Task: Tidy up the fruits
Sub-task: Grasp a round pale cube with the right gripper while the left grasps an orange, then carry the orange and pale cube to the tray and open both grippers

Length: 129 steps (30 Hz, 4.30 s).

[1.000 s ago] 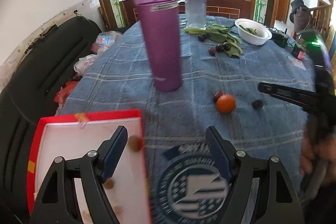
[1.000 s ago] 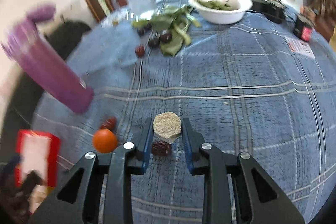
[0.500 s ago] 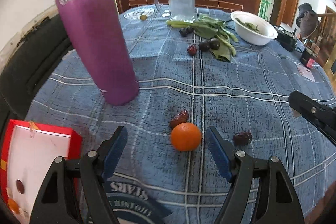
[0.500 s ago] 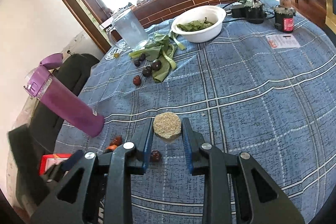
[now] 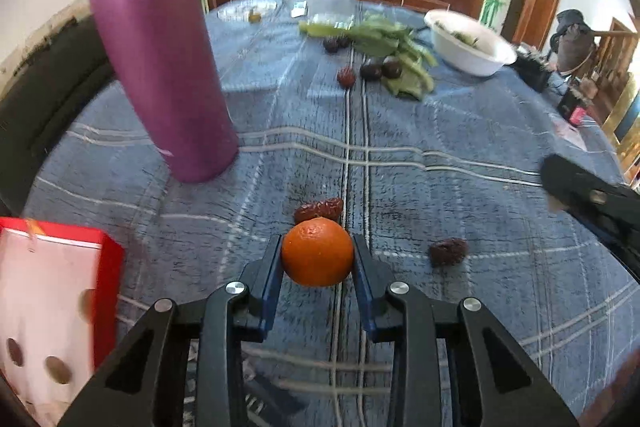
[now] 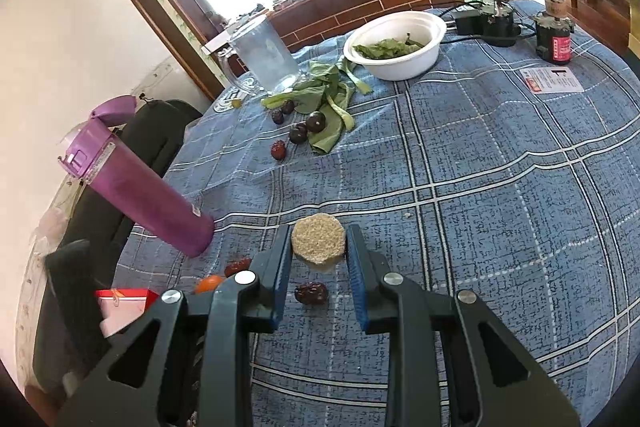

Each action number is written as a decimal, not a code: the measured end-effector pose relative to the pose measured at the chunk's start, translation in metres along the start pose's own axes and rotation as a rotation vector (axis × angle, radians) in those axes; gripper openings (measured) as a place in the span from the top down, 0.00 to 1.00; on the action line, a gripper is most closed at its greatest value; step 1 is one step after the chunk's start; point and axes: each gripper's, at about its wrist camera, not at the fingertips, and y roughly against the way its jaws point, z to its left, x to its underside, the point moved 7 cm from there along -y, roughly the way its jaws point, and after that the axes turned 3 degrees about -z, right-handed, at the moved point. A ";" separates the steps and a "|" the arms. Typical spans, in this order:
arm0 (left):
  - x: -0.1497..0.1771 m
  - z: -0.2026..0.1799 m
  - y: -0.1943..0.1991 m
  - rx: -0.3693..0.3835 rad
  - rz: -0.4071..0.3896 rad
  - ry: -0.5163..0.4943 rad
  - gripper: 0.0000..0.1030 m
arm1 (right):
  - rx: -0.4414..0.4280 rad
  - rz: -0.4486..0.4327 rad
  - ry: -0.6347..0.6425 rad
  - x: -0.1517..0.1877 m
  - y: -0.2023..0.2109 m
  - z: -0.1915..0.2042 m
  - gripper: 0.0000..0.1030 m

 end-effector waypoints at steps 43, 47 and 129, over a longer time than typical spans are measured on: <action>0.062 0.221 0.167 -0.315 -0.335 0.106 0.68 | -0.283 0.080 0.509 0.183 0.030 0.252 0.72; 0.071 0.232 0.163 -0.319 -0.319 0.124 0.68 | -0.273 0.094 0.518 0.194 0.025 0.256 0.72; 0.117 0.242 0.125 -0.370 -0.168 0.047 0.52 | -0.294 0.153 0.473 0.229 0.013 0.247 0.59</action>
